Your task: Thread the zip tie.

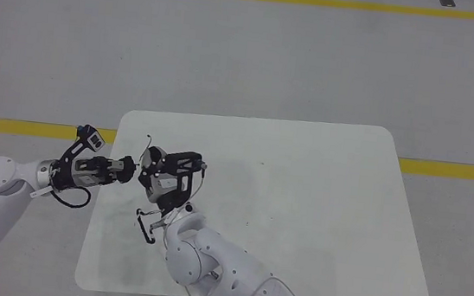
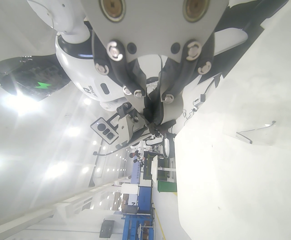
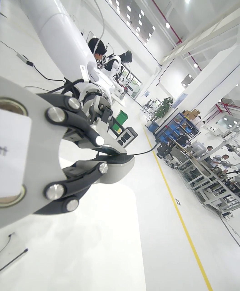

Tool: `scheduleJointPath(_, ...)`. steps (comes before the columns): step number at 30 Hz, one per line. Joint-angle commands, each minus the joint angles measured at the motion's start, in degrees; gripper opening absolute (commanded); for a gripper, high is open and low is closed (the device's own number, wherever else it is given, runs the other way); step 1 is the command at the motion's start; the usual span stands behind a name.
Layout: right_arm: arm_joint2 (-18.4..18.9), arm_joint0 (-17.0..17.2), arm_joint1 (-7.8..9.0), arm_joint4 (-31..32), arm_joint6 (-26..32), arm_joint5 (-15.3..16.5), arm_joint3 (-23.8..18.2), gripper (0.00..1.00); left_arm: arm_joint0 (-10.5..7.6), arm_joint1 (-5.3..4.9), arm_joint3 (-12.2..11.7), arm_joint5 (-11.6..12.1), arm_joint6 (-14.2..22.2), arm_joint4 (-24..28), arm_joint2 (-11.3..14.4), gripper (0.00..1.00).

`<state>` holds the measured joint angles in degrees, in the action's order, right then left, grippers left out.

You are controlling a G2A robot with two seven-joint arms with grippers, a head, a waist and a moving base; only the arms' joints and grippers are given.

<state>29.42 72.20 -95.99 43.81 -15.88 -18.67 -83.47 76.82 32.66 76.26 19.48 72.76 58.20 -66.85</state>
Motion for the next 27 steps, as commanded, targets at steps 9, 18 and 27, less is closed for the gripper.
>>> scheduleJointPath(9,0.0,0.2,0.47,0.5,1.4,0.0,-1.0,0.00,0.00,0.00,0.0,0.0,0.0,0.0,0.0,0.00)
scheduleJointPath(18,-0.5,-0.1,0.46,0.2,2.1,-0.1,-0.8,0.00,0.00,0.00,0.0,0.0,0.0,0.0,0.0,0.00)
scheduleJointPath(27,-0.4,-0.1,0.53,0.5,2.0,-0.3,-1.1,0.00,0.00,0.00,0.0,0.0,0.0,0.0,0.0,0.00)
